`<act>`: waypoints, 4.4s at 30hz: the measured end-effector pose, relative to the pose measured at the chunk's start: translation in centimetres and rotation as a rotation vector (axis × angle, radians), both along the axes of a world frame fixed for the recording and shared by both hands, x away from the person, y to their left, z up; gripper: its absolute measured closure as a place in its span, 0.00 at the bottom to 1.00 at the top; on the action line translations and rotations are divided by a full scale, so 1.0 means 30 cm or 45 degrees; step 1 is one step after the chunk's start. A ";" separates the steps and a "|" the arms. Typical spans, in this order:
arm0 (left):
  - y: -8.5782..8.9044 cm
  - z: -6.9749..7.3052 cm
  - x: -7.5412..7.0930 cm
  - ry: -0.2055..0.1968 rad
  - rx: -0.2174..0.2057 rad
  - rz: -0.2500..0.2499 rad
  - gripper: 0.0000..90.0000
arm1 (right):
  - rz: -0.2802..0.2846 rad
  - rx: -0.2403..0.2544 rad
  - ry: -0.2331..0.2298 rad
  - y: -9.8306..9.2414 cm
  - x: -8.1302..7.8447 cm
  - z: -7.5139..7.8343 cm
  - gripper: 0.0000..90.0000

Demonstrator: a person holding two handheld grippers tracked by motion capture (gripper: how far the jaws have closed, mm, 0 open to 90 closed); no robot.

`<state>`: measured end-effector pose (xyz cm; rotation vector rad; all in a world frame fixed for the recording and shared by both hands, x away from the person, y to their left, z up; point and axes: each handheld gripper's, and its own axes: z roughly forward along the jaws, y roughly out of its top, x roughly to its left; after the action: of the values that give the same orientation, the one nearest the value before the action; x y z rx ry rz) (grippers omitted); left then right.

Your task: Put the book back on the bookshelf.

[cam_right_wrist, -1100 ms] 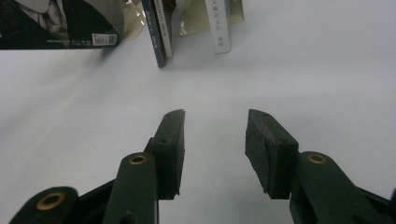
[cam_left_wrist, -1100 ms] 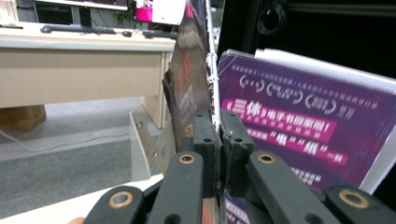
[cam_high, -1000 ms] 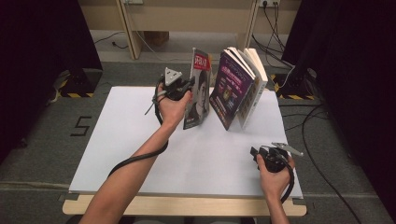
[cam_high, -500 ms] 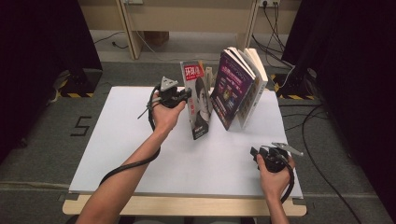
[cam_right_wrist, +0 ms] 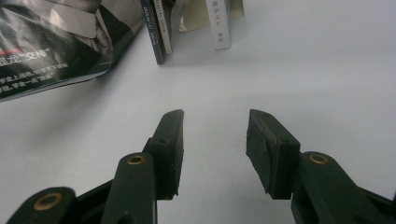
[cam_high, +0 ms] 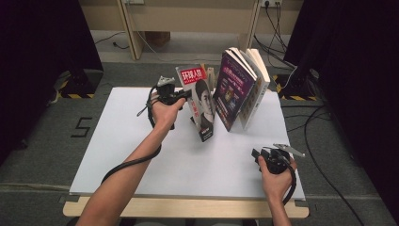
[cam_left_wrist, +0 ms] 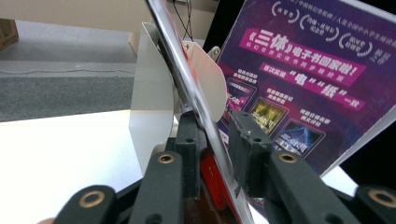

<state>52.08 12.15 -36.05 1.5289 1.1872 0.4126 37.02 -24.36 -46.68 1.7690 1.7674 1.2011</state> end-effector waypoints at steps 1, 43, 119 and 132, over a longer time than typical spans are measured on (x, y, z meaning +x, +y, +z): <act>0.001 0.002 0.003 0.008 -0.009 0.002 0.81 | -0.003 0.006 0.007 0.002 -0.001 0.000 0.63; -0.064 0.141 -0.018 -0.025 -0.099 -0.094 0.96 | 0.002 0.031 0.044 -0.007 0.004 -0.012 0.62; -0.028 0.029 0.008 -0.384 0.065 0.037 0.95 | 0.020 0.017 0.044 -0.012 -0.002 -0.019 0.62; 0.002 0.007 0.000 -0.299 0.024 0.021 0.91 | 0.016 0.024 0.058 -0.006 0.000 -0.021 0.62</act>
<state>52.09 12.22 -35.84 1.4435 1.0152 0.5983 37.00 -24.53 -47.32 1.8124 1.8012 1.1949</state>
